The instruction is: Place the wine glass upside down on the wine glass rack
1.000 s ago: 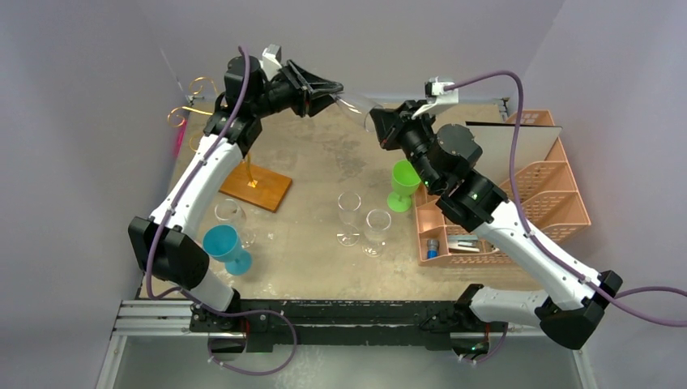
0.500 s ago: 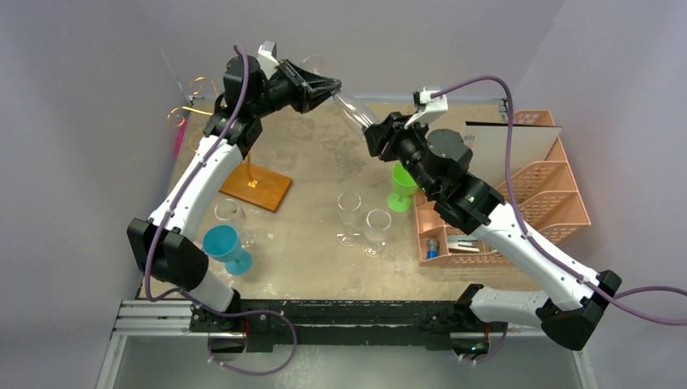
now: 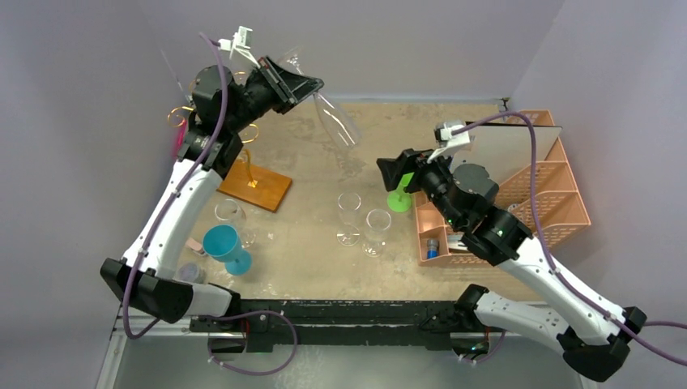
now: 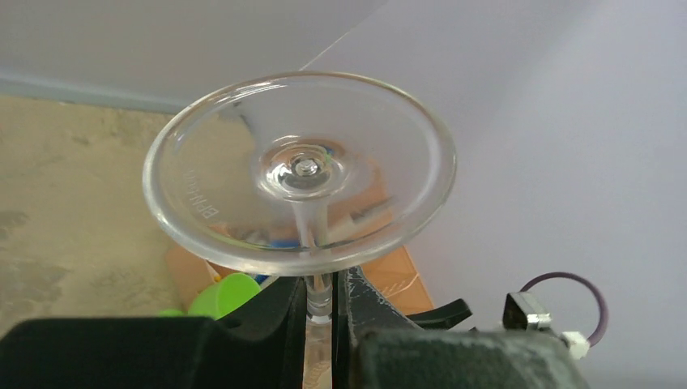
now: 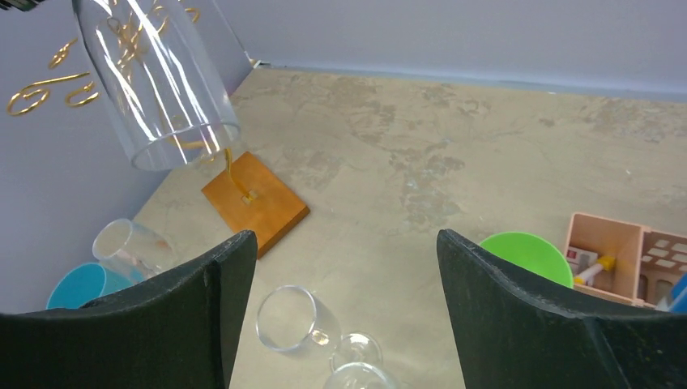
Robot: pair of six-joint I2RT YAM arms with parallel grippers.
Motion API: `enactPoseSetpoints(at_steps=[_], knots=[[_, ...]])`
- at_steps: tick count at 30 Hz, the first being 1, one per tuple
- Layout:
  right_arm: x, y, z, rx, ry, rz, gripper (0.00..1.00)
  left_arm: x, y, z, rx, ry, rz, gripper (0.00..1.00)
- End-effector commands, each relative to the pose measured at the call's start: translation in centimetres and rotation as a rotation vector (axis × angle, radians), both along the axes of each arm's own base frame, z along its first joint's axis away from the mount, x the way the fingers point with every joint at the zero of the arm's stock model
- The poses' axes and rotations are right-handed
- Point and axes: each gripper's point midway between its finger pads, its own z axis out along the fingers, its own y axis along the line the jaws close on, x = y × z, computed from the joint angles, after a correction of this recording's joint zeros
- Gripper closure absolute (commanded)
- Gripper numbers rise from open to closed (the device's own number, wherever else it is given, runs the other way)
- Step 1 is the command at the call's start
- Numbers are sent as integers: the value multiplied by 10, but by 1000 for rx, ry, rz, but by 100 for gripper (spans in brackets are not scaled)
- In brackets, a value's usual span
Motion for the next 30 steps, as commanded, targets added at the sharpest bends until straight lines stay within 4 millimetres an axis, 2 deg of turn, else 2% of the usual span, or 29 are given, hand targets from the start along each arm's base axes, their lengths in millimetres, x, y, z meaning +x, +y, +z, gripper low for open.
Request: enactPoseSetpoints(at_steps=[1, 9, 13, 15, 17, 19, 25, 28, 30], knots=[[-9, -16, 10, -10, -43, -18, 16, -24, 14, 29, 186, -293, 19, 100], [1, -17, 25, -35, -47, -61, 16, -80, 31, 13, 471, -475, -76, 100], [12, -9, 32, -65, -37, -66, 16, -93, 46, -7, 563, -475, -57, 100], [16, -5, 30, -86, -33, -64, 16, -87, 66, -26, 632, -412, 48, 100], [18, 0, 28, -95, -34, -53, 16, -78, 96, -49, 716, -329, 196, 100], [20, 4, 29, -100, -41, -35, 15, -77, 122, -65, 773, -261, 318, 100], [24, 10, 29, -119, -48, -17, 15, -88, 150, -82, 818, -242, 440, 100], [22, 13, 30, -111, -57, 1, 14, -84, 183, -104, 897, -135, 587, 100], [21, 14, 29, -109, -61, 11, 14, -85, 196, -117, 938, -91, 641, 100]])
